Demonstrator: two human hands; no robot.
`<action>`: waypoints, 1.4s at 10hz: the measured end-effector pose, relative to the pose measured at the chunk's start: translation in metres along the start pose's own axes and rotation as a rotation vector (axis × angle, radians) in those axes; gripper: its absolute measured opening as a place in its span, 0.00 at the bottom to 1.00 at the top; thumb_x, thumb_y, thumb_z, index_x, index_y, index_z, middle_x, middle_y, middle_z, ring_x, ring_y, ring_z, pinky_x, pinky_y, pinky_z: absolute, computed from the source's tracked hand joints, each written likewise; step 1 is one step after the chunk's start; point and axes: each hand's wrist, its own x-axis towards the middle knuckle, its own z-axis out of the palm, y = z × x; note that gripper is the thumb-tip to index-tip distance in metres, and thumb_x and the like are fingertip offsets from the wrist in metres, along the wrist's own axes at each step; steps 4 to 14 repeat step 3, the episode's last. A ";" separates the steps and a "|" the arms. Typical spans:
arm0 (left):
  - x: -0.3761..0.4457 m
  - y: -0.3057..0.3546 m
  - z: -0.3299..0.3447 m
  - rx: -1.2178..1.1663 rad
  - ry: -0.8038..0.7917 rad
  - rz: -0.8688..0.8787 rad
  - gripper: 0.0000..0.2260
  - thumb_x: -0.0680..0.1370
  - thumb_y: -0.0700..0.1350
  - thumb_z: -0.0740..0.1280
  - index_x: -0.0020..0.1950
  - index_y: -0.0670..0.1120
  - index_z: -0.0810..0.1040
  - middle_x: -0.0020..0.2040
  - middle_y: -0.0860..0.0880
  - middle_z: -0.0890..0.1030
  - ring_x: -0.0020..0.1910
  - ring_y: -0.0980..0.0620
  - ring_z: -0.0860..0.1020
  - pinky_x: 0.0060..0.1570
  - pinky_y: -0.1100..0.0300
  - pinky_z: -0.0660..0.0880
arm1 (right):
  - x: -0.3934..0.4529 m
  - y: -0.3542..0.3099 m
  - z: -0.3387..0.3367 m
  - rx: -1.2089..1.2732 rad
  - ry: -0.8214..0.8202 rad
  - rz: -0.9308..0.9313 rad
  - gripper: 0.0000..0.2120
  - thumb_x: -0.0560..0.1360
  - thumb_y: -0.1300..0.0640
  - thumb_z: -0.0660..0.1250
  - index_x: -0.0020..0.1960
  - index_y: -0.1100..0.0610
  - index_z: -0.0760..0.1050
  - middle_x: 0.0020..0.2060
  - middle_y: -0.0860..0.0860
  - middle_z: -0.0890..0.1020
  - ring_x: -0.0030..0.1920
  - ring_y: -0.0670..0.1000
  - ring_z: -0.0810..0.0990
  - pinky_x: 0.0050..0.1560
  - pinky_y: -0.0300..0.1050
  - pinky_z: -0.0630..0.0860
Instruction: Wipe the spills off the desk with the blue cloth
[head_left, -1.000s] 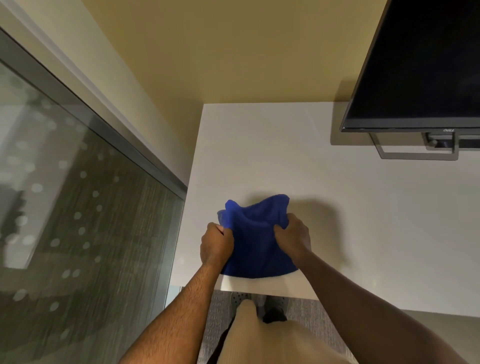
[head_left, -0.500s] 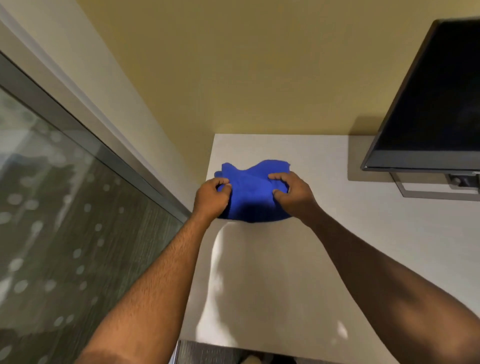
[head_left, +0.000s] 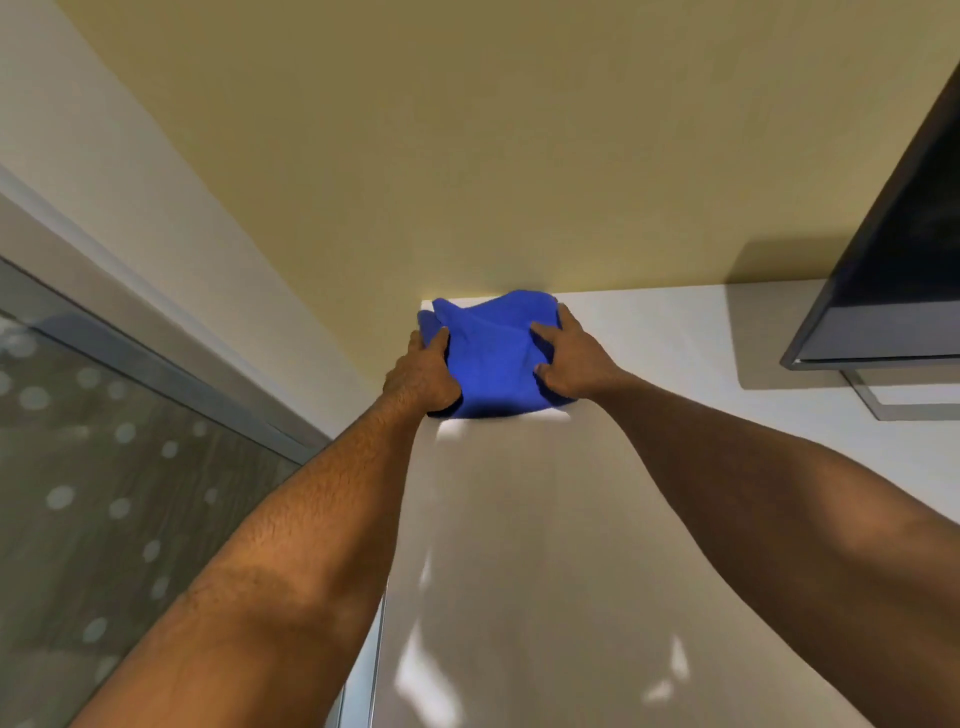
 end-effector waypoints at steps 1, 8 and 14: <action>0.001 -0.002 0.013 0.093 -0.024 -0.050 0.36 0.78 0.47 0.62 0.79 0.53 0.43 0.80 0.43 0.45 0.75 0.37 0.60 0.71 0.42 0.65 | -0.004 0.011 0.015 -0.152 -0.024 0.049 0.34 0.76 0.48 0.64 0.77 0.53 0.54 0.78 0.55 0.44 0.75 0.58 0.56 0.72 0.50 0.60; -0.018 -0.004 0.007 0.056 0.031 0.080 0.31 0.82 0.53 0.56 0.79 0.43 0.46 0.80 0.42 0.49 0.78 0.41 0.52 0.75 0.45 0.58 | -0.027 -0.005 0.004 -0.296 0.014 -0.134 0.35 0.77 0.41 0.59 0.77 0.58 0.52 0.78 0.57 0.51 0.76 0.57 0.54 0.74 0.53 0.57; -0.018 -0.004 0.007 0.056 0.031 0.080 0.31 0.82 0.53 0.56 0.79 0.43 0.46 0.80 0.42 0.49 0.78 0.41 0.52 0.75 0.45 0.58 | -0.027 -0.005 0.004 -0.296 0.014 -0.134 0.35 0.77 0.41 0.59 0.77 0.58 0.52 0.78 0.57 0.51 0.76 0.57 0.54 0.74 0.53 0.57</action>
